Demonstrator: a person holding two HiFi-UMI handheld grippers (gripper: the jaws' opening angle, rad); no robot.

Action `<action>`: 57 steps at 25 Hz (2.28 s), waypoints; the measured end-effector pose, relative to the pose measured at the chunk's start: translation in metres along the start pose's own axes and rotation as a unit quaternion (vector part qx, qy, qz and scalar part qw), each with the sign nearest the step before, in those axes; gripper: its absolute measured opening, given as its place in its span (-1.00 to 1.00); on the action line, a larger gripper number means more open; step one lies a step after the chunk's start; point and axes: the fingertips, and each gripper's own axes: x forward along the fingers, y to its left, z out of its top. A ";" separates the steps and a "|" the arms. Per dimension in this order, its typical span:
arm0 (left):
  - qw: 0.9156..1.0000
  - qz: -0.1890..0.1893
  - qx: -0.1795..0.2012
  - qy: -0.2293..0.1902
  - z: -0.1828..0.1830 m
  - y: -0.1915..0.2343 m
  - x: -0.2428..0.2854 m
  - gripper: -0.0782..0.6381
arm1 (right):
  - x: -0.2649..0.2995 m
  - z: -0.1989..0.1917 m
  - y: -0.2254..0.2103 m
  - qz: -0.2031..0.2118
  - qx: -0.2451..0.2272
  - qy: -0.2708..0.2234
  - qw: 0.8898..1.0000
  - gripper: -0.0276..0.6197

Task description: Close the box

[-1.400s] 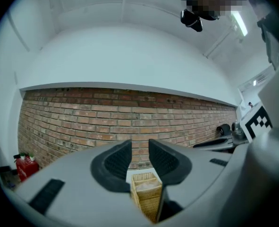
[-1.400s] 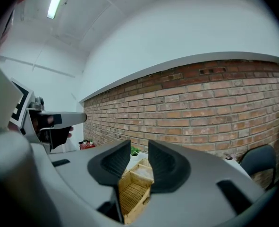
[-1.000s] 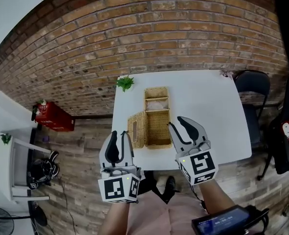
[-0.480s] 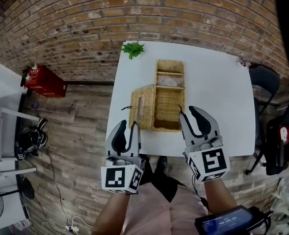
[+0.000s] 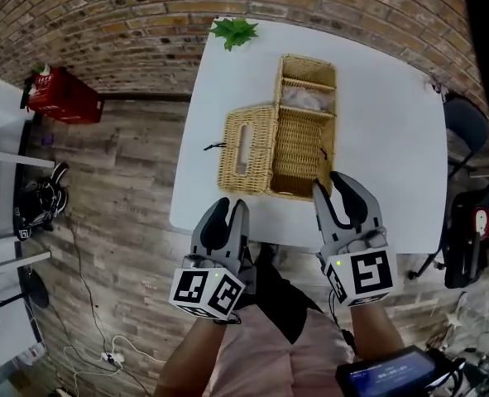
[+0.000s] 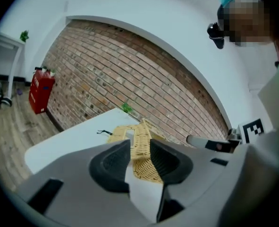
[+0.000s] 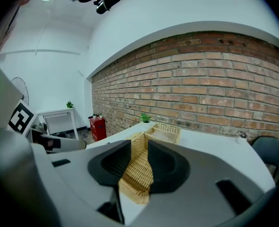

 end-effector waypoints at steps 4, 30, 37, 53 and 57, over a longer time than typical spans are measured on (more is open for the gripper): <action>0.995 -0.021 -0.097 0.014 -0.021 0.004 0.006 -0.40 | 0.001 -0.012 0.006 0.003 -0.008 0.009 1.000 -0.57; 0.808 -0.093 -0.577 -0.070 -0.029 0.023 0.024 -0.22 | -0.002 0.001 -0.005 -0.008 -0.011 -0.009 1.000 -0.57; 0.789 -0.065 -0.606 -0.078 -0.035 0.043 0.032 -0.18 | 0.003 0.003 -0.005 -0.004 -0.011 -0.010 1.000 -0.58; 0.801 -0.038 -0.593 -0.068 -0.032 0.055 0.038 -0.57 | 0.004 0.010 -0.004 -0.010 -0.017 -0.016 1.000 -0.58; 0.827 -0.043 -0.556 -0.071 -0.019 0.053 0.034 -0.60 | 0.005 0.012 -0.003 -0.010 -0.015 -0.019 1.000 -0.58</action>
